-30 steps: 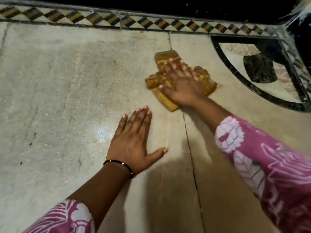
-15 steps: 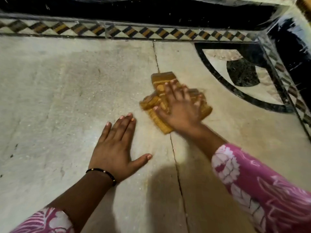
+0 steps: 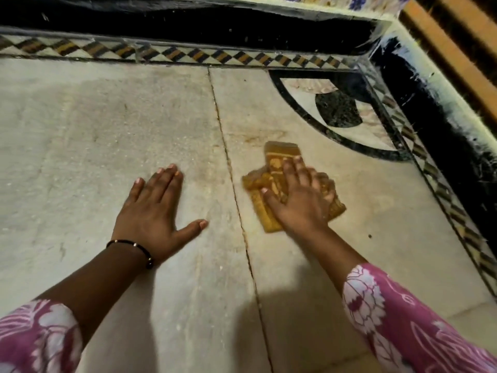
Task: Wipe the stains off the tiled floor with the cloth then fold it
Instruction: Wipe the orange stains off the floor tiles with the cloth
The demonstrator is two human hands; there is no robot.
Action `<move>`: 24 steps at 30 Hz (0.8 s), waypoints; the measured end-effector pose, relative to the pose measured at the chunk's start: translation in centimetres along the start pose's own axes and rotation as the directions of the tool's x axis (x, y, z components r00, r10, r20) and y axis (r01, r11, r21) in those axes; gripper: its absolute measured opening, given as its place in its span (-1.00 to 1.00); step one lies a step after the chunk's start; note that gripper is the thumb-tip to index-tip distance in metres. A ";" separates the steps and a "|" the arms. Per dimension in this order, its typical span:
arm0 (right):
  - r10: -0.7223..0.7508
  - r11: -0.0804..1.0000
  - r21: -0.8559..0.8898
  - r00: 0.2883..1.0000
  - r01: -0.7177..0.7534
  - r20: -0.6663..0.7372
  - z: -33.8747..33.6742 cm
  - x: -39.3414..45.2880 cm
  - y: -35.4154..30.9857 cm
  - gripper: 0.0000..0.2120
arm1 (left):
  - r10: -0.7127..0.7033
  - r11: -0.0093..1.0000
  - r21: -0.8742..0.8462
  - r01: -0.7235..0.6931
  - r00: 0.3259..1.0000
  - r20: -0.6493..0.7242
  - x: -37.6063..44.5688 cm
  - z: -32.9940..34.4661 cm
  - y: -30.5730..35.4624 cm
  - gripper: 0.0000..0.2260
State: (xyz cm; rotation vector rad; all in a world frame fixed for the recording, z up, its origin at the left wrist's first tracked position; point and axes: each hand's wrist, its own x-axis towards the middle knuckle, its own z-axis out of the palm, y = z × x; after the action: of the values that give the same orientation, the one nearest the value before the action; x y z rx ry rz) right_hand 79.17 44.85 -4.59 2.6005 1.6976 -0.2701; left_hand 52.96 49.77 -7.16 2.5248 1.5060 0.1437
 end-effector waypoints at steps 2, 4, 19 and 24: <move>-0.004 1.000 -0.006 1.000 0.004 -0.016 0.4 -3.0 1.5 -0.26 | -0.023 1.000 -0.011 0.023 1.000 0.013 -0.7 -0.1 0.4 -0.14; -0.133 0.991 -0.025 0.991 0.132 -0.011 1.2 -8.4 3.5 -0.27 | -0.057 0.998 -0.036 0.058 0.998 0.013 -2.0 0.1 1.2 -0.16; 0.005 0.995 -0.103 0.997 0.003 0.076 0.1 -3.0 0.3 -0.29 | -0.067 0.998 -0.015 0.067 0.998 -0.019 -4.2 0.9 2.7 -0.26; -0.531 0.833 -0.154 0.846 0.531 0.046 1.1 -11.5 3.2 -0.27 | -0.051 0.998 -0.028 0.050 0.999 -0.020 -4.5 1.0 2.7 -0.26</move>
State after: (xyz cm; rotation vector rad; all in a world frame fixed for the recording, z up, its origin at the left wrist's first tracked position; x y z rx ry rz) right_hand 77.47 33.03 -4.05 1.9628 2.3054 -0.1308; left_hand 53.33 44.44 -7.42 2.4692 1.5634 0.1823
